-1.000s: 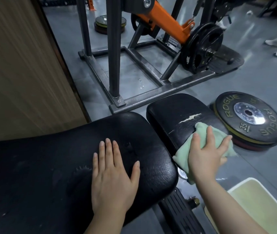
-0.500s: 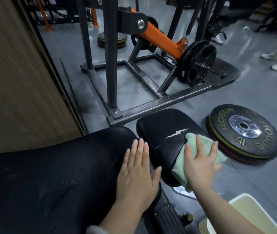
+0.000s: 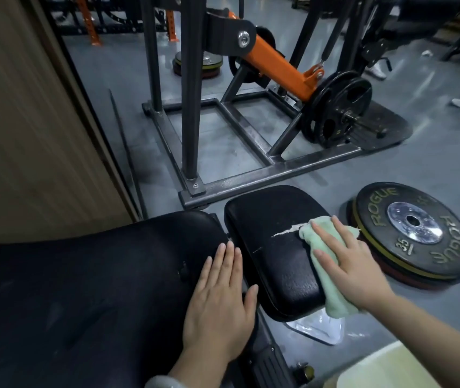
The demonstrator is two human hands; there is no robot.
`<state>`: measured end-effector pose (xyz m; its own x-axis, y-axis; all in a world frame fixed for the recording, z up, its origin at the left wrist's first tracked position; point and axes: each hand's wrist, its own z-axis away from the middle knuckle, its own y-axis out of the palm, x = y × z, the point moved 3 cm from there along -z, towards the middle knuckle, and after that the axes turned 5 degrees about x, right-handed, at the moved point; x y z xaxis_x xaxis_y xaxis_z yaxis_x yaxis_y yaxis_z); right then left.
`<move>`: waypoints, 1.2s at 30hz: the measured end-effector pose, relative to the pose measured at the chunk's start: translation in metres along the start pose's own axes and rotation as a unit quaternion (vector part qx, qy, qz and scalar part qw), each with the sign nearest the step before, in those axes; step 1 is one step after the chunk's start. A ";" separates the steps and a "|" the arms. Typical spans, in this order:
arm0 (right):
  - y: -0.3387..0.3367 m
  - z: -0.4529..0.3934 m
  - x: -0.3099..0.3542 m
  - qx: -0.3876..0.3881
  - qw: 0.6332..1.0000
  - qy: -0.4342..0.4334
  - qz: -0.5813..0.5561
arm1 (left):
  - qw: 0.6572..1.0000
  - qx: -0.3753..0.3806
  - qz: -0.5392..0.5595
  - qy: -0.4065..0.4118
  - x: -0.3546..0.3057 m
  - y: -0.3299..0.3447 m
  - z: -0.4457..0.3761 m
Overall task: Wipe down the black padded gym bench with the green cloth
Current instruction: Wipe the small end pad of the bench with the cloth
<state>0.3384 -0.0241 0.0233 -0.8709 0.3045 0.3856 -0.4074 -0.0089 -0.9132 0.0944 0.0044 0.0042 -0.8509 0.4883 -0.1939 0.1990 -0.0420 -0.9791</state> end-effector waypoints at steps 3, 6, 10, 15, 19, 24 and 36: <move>-0.007 -0.011 -0.008 0.041 0.997 -0.051 0.028 | 1.000 -0.014 0.006 -0.005 0.000 -0.001 0.000; -0.012 -0.034 -0.010 0.096 0.990 -0.079 0.061 | 0.999 -0.031 0.004 -0.006 -0.001 -0.002 -0.001; -0.015 -0.069 0.005 0.098 0.988 -0.079 0.093 | 1.000 -0.026 -0.004 -0.004 -0.001 -0.003 -0.005; -0.016 -0.082 0.024 0.097 0.984 -0.096 0.111 | 1.000 -0.007 -0.007 -0.004 -0.001 -0.003 -0.003; -0.017 -0.066 0.016 0.113 0.977 -0.137 0.120 | 0.999 0.033 0.007 0.004 -0.002 -0.008 0.001; -0.013 -0.053 -0.002 0.125 0.966 -0.179 0.139 | 0.999 0.024 0.020 -0.013 0.000 -0.008 0.001; -0.018 -0.092 0.014 0.114 0.957 -0.214 0.160 | 1.000 -0.006 0.004 0.001 -0.001 -0.003 -0.001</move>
<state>0.3587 0.0678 0.0335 -0.9738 -0.1664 0.1551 -0.1086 -0.2590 -0.9598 0.0949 0.0054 0.0071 -0.8487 0.4889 -0.2015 0.2115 -0.0354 -0.9767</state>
